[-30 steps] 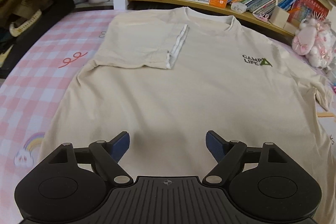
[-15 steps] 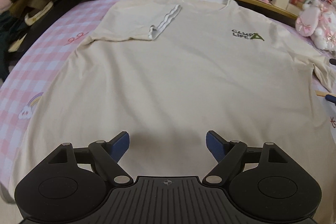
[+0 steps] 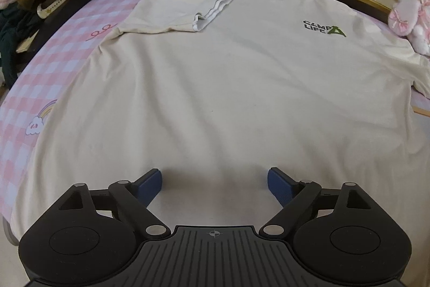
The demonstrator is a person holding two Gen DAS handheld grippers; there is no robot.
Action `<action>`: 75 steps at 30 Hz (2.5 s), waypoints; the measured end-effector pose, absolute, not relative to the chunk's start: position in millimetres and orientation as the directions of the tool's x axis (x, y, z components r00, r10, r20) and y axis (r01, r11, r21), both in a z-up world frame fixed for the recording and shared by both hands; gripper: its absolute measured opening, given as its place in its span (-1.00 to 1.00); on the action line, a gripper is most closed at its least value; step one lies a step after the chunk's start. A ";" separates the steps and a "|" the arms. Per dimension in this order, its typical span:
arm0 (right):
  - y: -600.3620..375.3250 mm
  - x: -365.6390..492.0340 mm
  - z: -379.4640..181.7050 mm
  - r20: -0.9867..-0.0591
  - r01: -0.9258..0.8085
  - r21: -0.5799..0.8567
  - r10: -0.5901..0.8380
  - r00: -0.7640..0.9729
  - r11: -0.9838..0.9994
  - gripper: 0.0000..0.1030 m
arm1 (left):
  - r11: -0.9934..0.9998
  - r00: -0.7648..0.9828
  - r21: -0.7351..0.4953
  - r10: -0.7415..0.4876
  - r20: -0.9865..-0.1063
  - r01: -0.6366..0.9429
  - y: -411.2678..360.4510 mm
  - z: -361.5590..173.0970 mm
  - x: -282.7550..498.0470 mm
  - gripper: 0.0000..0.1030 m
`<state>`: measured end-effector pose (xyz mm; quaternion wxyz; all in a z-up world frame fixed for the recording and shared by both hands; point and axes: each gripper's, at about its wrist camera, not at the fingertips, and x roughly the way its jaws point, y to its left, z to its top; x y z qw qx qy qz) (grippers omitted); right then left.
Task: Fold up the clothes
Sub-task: 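Grasp the sleeve with the right gripper and fold it onto the shirt body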
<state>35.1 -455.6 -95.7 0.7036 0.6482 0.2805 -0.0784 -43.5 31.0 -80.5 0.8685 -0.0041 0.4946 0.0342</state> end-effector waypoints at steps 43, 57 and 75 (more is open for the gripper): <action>-198.0 118.3 -22.4 -0.692 -0.372 0.265 0.444 0.569 0.890 0.00 | 0.998 0.528 0.003 -0.033 -0.848 0.066 69.4 -84.3 -43.3 0.80; -264.6 229.5 -52.9 -0.681 0.209 0.633 0.408 0.608 0.746 0.32 | 0.996 0.515 0.014 -0.033 -0.856 0.086 76.6 -83.6 -50.4 0.80; -219.1 144.2 -19.3 -0.683 -0.154 0.272 0.304 0.665 0.950 -0.48 | 0.999 0.525 0.011 -0.018 -0.851 0.053 70.5 -84.8 -34.5 0.82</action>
